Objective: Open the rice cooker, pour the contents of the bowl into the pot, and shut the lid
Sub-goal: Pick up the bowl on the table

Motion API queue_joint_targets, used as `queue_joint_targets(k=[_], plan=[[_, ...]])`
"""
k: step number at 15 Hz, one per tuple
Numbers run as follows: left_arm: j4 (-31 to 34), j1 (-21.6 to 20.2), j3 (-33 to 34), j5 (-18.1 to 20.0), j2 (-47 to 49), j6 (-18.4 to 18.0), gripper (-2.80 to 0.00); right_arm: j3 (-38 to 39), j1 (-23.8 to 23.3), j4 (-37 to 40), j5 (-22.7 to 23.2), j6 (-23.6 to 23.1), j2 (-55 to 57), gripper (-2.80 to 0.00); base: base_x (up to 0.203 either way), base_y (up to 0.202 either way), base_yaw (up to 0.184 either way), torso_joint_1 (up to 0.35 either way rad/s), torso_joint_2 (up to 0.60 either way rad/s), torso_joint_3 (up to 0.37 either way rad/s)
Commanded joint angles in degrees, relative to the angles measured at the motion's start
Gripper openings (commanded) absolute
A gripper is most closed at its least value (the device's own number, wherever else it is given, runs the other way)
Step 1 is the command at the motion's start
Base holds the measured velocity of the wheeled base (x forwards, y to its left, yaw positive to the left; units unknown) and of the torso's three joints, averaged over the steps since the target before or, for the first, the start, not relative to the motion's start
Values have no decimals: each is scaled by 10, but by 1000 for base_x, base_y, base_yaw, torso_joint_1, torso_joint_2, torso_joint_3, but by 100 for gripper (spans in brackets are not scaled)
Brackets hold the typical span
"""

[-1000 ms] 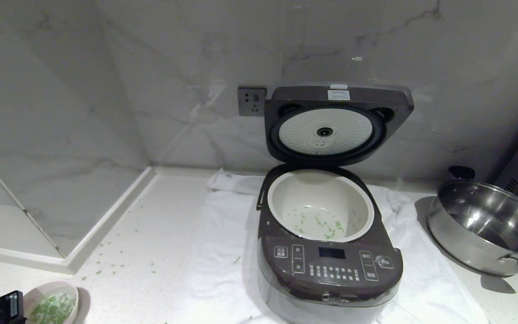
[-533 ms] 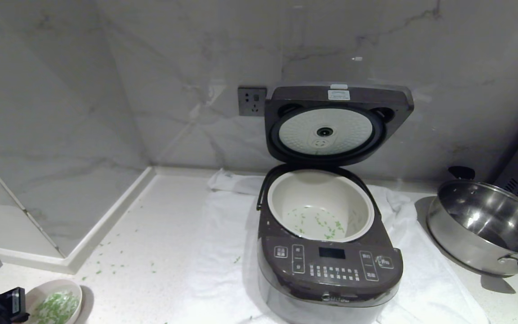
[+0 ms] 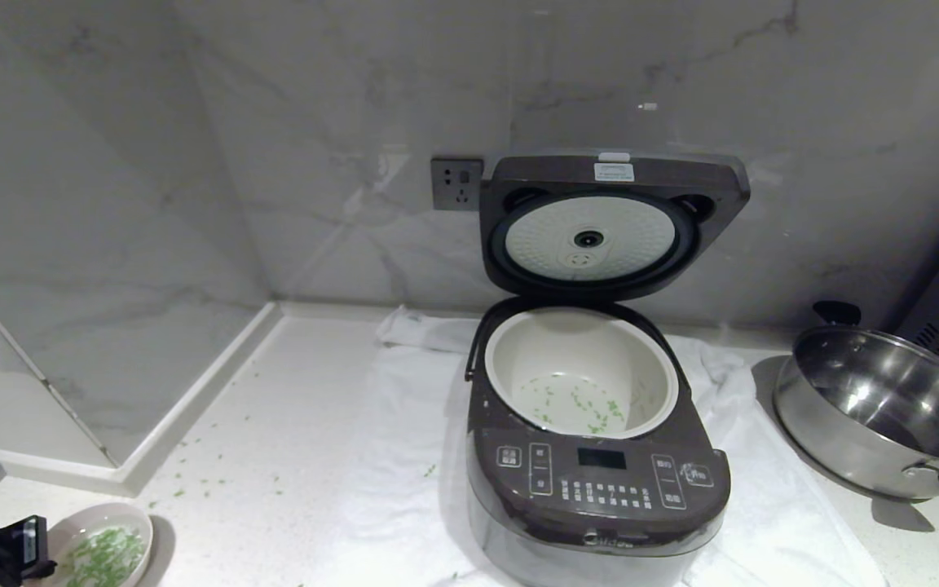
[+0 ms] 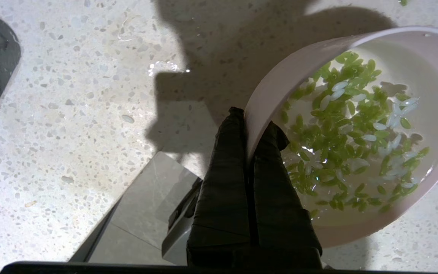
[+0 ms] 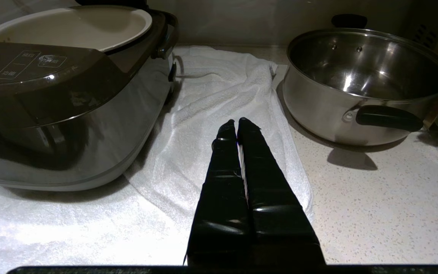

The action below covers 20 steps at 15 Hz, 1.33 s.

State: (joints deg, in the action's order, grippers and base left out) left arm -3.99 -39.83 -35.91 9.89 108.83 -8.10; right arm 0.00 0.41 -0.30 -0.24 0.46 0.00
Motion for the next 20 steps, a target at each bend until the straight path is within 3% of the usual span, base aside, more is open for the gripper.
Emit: queue_joint_targets(k=[1, 10, 16, 20], plan=[[-1, 5, -1, 1, -4, 1, -280, 1, 0, 0, 0, 0, 0, -280, 0, 0, 0, 0, 0, 0], [7, 1, 36, 71, 8, 10, -280, 1, 0, 0, 0, 0, 0, -280, 0, 0, 0, 0, 0, 0], [27, 6, 20, 87, -6, 23, -280, 1, 0, 0, 0, 0, 0, -280, 0, 0, 0, 0, 0, 0], [27, 39, 19, 87, -37, 44, -280, 1, 0, 0, 0, 0, 0, -280, 0, 0, 0, 0, 0, 0]])
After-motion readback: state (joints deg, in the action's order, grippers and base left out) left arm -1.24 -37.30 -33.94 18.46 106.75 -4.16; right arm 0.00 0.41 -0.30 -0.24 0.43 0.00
